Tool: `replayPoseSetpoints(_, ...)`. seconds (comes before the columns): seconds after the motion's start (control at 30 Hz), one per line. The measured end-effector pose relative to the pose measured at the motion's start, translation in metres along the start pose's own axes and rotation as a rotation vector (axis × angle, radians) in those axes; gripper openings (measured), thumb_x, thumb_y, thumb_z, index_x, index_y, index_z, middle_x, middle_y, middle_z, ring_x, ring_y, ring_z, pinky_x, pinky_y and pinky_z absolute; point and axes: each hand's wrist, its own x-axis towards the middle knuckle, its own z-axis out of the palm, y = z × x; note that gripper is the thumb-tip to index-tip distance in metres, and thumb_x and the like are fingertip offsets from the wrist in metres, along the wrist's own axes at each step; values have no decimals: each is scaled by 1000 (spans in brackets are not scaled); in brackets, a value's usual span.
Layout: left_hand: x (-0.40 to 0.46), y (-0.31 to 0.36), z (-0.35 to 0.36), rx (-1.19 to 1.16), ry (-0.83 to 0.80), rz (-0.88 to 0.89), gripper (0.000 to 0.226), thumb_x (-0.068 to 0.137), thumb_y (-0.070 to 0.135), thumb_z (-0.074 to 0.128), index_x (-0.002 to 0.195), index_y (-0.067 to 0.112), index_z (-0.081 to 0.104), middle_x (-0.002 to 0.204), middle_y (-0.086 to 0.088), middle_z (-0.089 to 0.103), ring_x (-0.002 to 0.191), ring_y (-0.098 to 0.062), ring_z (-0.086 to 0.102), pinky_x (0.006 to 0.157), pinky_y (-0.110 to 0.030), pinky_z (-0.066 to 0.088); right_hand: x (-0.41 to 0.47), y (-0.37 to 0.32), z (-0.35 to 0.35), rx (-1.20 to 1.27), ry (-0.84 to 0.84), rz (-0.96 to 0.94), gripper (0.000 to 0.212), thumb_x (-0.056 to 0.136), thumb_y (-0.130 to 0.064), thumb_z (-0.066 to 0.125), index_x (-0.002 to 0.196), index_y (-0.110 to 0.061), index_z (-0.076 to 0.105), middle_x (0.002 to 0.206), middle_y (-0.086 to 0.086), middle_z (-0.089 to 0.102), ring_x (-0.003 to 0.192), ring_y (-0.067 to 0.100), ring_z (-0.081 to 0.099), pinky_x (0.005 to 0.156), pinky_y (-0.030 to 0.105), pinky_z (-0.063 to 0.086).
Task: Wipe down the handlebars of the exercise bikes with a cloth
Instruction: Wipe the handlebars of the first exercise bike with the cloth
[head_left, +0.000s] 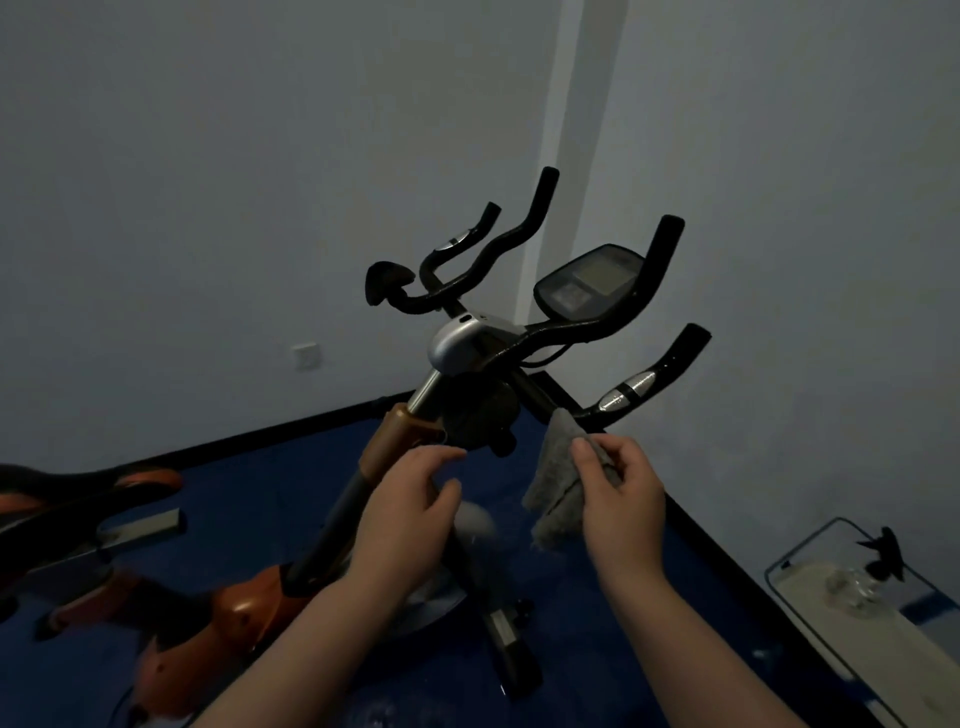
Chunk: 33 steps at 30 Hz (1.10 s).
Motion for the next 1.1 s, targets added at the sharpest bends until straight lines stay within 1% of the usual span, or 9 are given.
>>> replayPoseSetpoints(0.13, 33, -6, -1, -11, 16, -15, 30, 89, 15, 57, 113, 32, 64, 108, 14, 61, 90, 2, 58, 79, -24, 51, 24, 5, 19, -13, -13, -22, 6, 91, -29, 61, 88, -25, 63, 87, -4, 67, 77, -1, 62, 59, 14, 50)
replayPoseSetpoints(0.27, 66, -12, 2, -113, 71, -40, 31, 89, 11, 57, 116, 24, 64, 107, 8, 63, 99, -8, 62, 89, -39, 54, 53, -5, 42, -56, -18, -176, 4, 89, -28, 63, 85, -28, 63, 79, -13, 65, 76, -2, 61, 58, 9, 47)
replayPoseSetpoints(0.37, 81, -21, 5, -157, 62, -78, 31, 90, 11, 57, 117, 26, 63, 106, 7, 63, 94, -10, 64, 86, -42, 56, 67, -7, 67, -161, -68, -240, 5, 87, -34, 64, 87, -29, 63, 82, -13, 63, 82, 5, 60, 69, 25, 54)
replayPoseSetpoints(0.47, 100, -33, 7, -193, 46, -84, 28, 92, 14, 56, 116, 27, 62, 105, 11, 63, 94, -5, 63, 84, -39, 57, 72, 6, 88, -448, -121, -362, 16, 82, -38, 66, 90, -24, 65, 91, -12, 56, 93, 10, 51, 80, 39, 49)
replayPoseSetpoints(0.57, 118, -41, 10, -254, -12, -18, 23, 93, 16, 55, 110, 29, 64, 97, 16, 64, 89, 1, 62, 79, -25, 56, 71, 21, 95, -596, -159, -368, 20, 78, -33, 71, 94, -23, 67, 105, -9, 50, 103, 11, 47, 84, 34, 49)
replayPoseSetpoints(0.7, 142, -52, 4, -272, -112, 129, 17, 93, 15, 57, 101, 25, 69, 93, 21, 65, 90, 3, 62, 74, -8, 46, 70, 19, 106, -694, -70, -364, 27, 77, -28, 72, 103, -25, 65, 102, -11, 57, 101, 8, 49, 81, 29, 49)
replayPoseSetpoints(0.8, 162, -61, 0, -290, -200, 212, 16, 91, 13, 61, 96, 24, 72, 89, 17, 67, 89, -1, 63, 75, -10, 47, 70, 11, 121, -836, -16, -352, 23, 76, -22, 75, 98, -24, 68, 95, -10, 63, 96, 10, 52, 80, 34, 48)
replayPoseSetpoints(0.93, 173, -69, 2, -334, -306, 299, 20, 89, 10, 63, 103, 23, 71, 92, 11, 66, 90, -6, 63, 78, -14, 49, 62, -1, 124, -1025, -38, -324, 15, 76, -22, 77, 88, -22, 68, 87, -9, 65, 89, 14, 55, 74, 30, 45)
replayPoseSetpoints(1.1, 177, -79, 0, -446, -407, 254, 25, 90, 11, 62, 112, 21, 69, 90, 2, 68, 86, -15, 64, 79, -25, 53, 40, -14, 127, -1216, -129, -231, 8, 80, -26, 71, 85, -22, 67, 85, -8, 64, 86, 15, 53, 71, 25, 37)
